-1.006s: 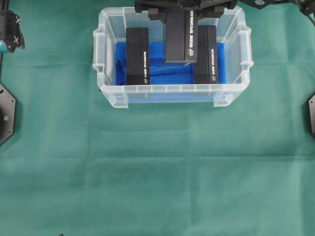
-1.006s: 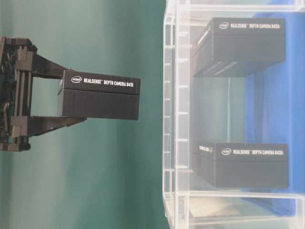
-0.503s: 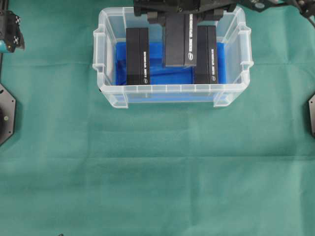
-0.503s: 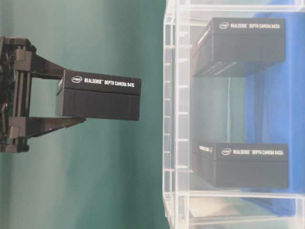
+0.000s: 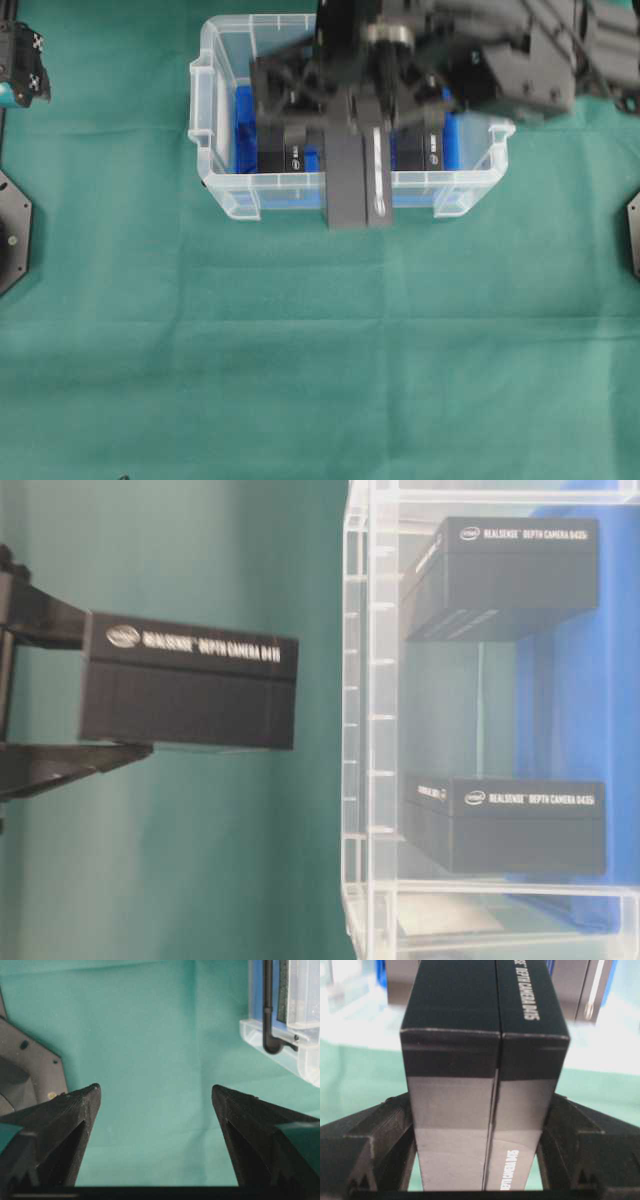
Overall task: Take out the box from the case.
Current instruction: 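Carry the box toward the front of the case and lower it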
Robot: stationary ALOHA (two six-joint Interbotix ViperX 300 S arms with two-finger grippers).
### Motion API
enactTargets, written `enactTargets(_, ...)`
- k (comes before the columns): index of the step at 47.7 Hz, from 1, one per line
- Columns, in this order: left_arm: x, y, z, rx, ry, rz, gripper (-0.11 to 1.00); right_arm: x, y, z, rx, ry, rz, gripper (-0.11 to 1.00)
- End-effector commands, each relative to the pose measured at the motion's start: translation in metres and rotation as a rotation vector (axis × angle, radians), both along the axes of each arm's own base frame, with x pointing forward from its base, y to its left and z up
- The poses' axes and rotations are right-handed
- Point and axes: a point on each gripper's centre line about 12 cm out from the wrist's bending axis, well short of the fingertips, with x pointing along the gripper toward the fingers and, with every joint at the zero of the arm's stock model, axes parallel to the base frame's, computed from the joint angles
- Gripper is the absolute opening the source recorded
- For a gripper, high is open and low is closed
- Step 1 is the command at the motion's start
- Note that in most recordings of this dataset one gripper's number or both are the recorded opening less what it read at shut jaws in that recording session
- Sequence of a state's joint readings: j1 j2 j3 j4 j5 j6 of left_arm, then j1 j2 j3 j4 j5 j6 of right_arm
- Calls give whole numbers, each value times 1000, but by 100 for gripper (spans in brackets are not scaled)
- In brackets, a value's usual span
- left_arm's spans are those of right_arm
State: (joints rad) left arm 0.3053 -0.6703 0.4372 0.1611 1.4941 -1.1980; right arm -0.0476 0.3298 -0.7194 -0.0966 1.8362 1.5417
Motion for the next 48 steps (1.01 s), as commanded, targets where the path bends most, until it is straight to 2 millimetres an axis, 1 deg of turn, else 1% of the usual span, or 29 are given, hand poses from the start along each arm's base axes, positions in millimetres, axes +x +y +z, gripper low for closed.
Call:
enactTargets(1, 1, 1, 8, 7, -22, 2, 92, -14, 20, 28, -4, -58, 19, 66)
enactTargets(14, 1, 1, 8, 7, -22, 5, 92, -14, 67, 25, 14, -52, 21, 66)
enactTargets(27, 1, 1, 8, 6, -23, 6, 92, -17, 106, 22, 36, -57, 4, 66)
enactTargets(33, 1, 1, 8, 6, -25, 7, 92, -18, 112, 22, 39, -55, -3, 66)
enactTargets(41, 1, 1, 8, 6, -23, 7, 92, -17, 111, 19, 33, -46, -7, 66)
enactTargets(45, 1, 1, 7, 5, -22, 7, 92, -14, 112, 9, 32, -22, -3, 66)
enactTargets(48, 1, 1, 7, 5, -22, 7, 92, -11, 114, -2, 33, 4, 2, 66)
